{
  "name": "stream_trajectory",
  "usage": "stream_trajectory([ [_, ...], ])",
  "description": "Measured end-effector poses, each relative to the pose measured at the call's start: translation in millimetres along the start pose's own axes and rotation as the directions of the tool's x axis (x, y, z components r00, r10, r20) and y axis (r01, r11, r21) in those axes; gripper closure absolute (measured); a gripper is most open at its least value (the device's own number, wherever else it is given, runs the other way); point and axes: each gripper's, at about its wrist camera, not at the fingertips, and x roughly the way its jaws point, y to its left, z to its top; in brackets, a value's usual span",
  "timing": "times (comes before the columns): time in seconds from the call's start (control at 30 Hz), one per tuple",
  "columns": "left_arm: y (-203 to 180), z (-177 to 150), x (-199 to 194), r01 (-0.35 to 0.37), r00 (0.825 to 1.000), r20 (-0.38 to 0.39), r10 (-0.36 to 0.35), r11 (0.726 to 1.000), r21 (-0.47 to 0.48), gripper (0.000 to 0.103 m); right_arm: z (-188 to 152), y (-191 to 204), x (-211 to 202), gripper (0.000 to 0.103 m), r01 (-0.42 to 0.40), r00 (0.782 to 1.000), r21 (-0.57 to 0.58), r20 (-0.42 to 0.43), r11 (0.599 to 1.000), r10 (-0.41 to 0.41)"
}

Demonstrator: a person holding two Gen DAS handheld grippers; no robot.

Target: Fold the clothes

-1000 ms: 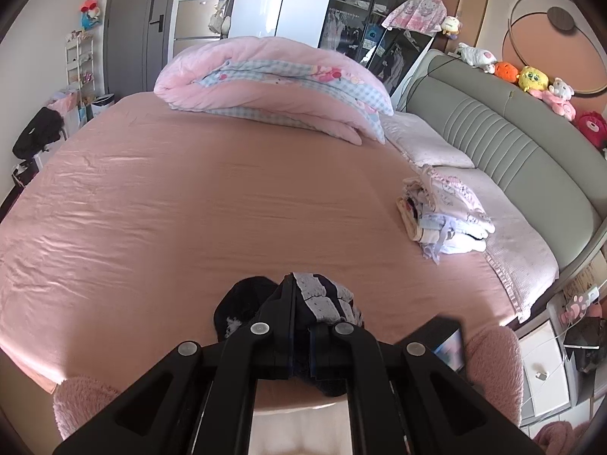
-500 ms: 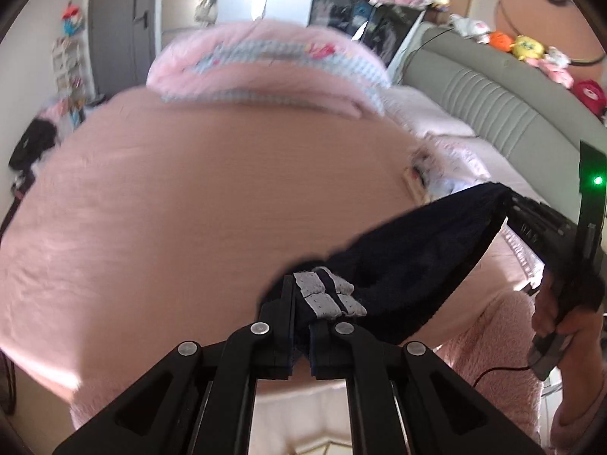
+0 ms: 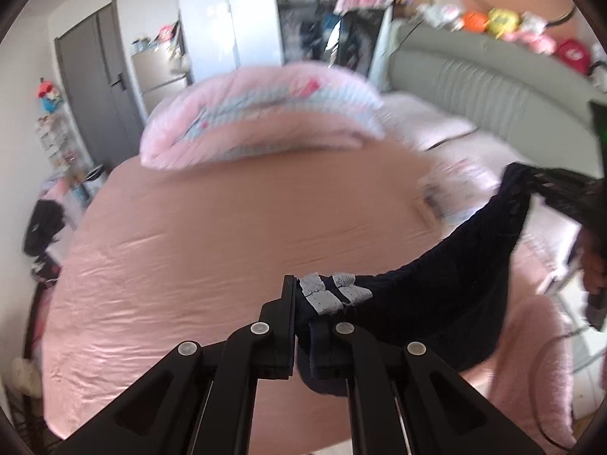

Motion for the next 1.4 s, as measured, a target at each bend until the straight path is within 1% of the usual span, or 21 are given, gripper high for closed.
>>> stream_trajectory([
  [0.03,1,7,8,-0.027,1.0,0.004,0.027,1.0,0.0,0.099,2,-1,16,0.094,-0.003,0.999,0.007,-0.033,1.0,0.003],
  [0.07,3,19,1,-0.032,0.998,0.044,0.033,0.999,-0.014,0.099,10,-2,16,0.094,-0.008,1.0,0.018,-0.014,1.0,0.008],
  [0.17,9,46,-46,0.013,0.976,0.218,-0.003,0.999,-0.045,0.099,41,0,-24,0.094,0.016,0.987,0.021,0.159,1.0,-0.019],
  [0.23,13,51,-65,0.016,0.962,0.274,0.0,0.998,-0.056,0.098,55,-1,-51,0.094,0.028,0.964,0.035,0.262,0.999,-0.036],
  [0.27,15,44,-62,0.029,0.966,0.26,-0.011,0.997,-0.065,0.098,58,-2,-63,0.094,0.03,0.952,0.044,0.304,0.999,-0.042],
  [0.33,19,30,-52,0.056,0.974,0.222,-0.036,0.995,-0.084,0.098,51,0,-71,0.094,0.023,0.948,0.037,0.316,0.999,-0.034],
  [0.4,15,2,-13,0.074,0.992,0.107,-0.062,0.991,-0.111,0.098,28,9,-59,0.093,0.034,0.962,0.011,0.27,0.999,-0.036],
  [0.47,11,-36,36,0.101,0.994,-0.034,-0.107,0.982,-0.16,0.098,-7,18,-26,0.093,0.052,0.982,-0.028,0.183,0.998,-0.046],
  [0.53,6,-80,92,0.122,0.967,-0.191,-0.166,0.967,-0.224,0.098,-55,25,23,0.093,0.065,0.997,-0.054,0.046,0.996,-0.063],
  [0.57,2,-102,118,0.12,0.943,-0.276,-0.186,0.963,-0.241,0.098,-81,27,50,0.093,0.069,0.997,-0.06,-0.033,0.996,-0.071],
  [0.63,-7,-144,168,0.111,0.874,-0.431,-0.224,0.956,-0.272,0.097,-126,29,101,0.093,0.065,0.982,-0.055,-0.175,0.996,-0.074],
  [0.73,-11,-181,206,0.105,0.793,-0.558,-0.245,0.957,-0.271,0.097,-181,31,149,0.093,0.024,0.951,-0.051,-0.308,0.998,-0.039],
  [0.77,-10,-185,207,0.101,0.791,-0.568,-0.228,0.964,-0.246,0.096,-192,30,156,0.093,0.018,0.943,-0.051,-0.33,0.999,-0.034],
  [0.83,-8,-182,200,0.1,0.808,-0.556,-0.194,0.976,-0.195,0.085,-204,27,162,0.092,0.006,0.937,-0.044,-0.348,0.999,-0.021],
  [0.9,-7,-177,186,0.082,0.844,-0.512,-0.159,0.982,-0.17,0.061,-206,22,164,0.091,-0.01,0.941,-0.015,-0.338,1.0,0.004],
  [0.97,-7,-173,171,0.057,0.881,-0.457,-0.119,0.988,-0.147,0.06,-206,20,167,0.091,-0.012,0.94,-0.006,-0.34,1.0,0.009],
  [1.03,-13,-172,152,-0.002,0.927,-0.374,-0.034,0.996,-0.094,0.06,-208,19,168,0.091,-0.016,0.94,0.001,-0.341,1.0,0.016],
  [1.1,-23,-171,138,-0.021,0.953,-0.303,0.009,0.999,-0.038,0.06,-212,20,164,0.09,-0.033,0.943,0.002,-0.332,0.999,0.031],
  [1.23,-37,-165,124,0.059,0.969,-0.24,-0.052,0.998,0.021,0.06,-218,26,150,0.084,-0.105,0.949,-0.01,-0.3,0.994,0.098],
  [1.33,-34,-159,119,0.155,0.965,-0.209,-0.159,0.987,-0.034,0.06,-216,23,143,0.084,-0.153,0.947,0.027,-0.283,0.988,0.155],
  [1.4,-36,-160,126,0.15,0.968,-0.193,-0.158,0.987,-0.053,0.061,-214,18,142,0.084,-0.154,0.947,0.06,-0.277,0.986,0.165],
])
